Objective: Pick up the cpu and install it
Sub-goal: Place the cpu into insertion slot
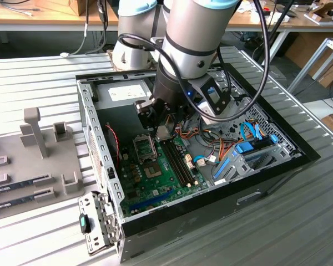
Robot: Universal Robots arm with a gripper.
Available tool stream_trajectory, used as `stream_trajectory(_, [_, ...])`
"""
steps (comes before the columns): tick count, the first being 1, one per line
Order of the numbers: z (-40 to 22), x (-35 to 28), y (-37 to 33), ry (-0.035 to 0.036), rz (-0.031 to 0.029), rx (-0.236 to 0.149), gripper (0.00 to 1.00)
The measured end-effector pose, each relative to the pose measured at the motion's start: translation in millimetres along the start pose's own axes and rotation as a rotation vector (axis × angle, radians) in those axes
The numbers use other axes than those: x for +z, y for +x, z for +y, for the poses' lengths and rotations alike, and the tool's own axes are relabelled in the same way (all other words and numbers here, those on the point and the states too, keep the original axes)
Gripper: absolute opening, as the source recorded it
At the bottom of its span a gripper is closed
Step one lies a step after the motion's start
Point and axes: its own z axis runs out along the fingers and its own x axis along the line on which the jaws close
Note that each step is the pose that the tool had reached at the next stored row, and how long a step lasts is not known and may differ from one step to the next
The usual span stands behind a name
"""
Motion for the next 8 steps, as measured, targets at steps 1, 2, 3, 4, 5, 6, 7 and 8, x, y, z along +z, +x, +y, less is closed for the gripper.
stream_trajectory(1, [0.0,0.1,0.0,0.0,0.0,0.0,0.47])
stream_trajectory(2, [0.0,0.3,0.0,0.0,0.0,0.0,0.47])
stream_trajectory(3, [0.0,0.4,0.0,0.0001,0.0,0.0,0.47])
stream_trajectory(4, [-0.1,0.6,0.0,0.0,0.0,0.0,0.47])
stream_trajectory(5, [-0.1,0.8,0.0,0.0,0.0,0.0,0.47])
stream_trajectory(6, [-0.1,1.0,0.0,0.0,0.0,0.0,0.47])
stream_trajectory(7, [-0.1,1.2,0.0,0.0,0.0,0.0,0.47])
stream_trajectory(8, [-0.1,1.4,0.0,0.0001,0.0,0.0,0.47])
